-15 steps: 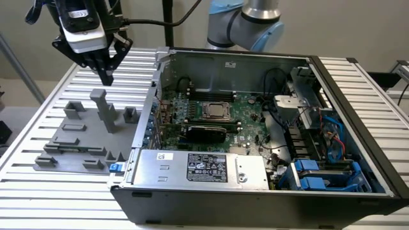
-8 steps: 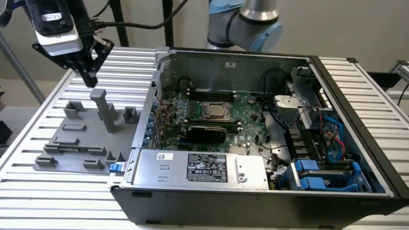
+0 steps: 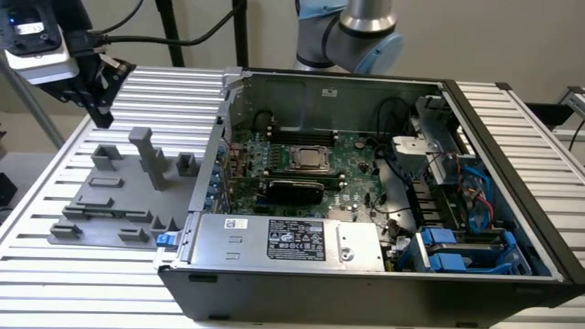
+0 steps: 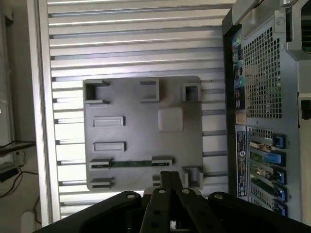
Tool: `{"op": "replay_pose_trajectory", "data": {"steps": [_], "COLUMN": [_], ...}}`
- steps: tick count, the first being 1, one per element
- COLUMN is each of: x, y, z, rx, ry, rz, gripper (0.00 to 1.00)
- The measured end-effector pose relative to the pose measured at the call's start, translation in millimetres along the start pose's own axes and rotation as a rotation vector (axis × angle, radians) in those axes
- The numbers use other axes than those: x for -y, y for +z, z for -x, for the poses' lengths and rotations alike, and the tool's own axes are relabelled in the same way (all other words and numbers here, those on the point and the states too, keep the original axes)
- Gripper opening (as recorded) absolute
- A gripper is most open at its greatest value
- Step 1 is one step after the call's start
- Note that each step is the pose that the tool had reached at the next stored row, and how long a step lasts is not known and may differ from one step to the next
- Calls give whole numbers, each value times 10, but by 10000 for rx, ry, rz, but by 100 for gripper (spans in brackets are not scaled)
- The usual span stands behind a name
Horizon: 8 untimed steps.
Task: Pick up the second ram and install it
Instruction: 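Reach for the second ram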
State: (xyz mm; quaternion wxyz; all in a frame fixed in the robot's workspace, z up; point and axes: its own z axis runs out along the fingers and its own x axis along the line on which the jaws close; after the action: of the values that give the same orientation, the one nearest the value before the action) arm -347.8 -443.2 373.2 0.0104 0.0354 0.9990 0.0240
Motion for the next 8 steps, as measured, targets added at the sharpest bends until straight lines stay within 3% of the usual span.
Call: {"op": "replay_pose_trajectory", "data": {"steps": [8], "x": [43], "y": [73], "z": [-358], "rx": [0], "ry": [0], "rz": [0], "gripper": [11]}}
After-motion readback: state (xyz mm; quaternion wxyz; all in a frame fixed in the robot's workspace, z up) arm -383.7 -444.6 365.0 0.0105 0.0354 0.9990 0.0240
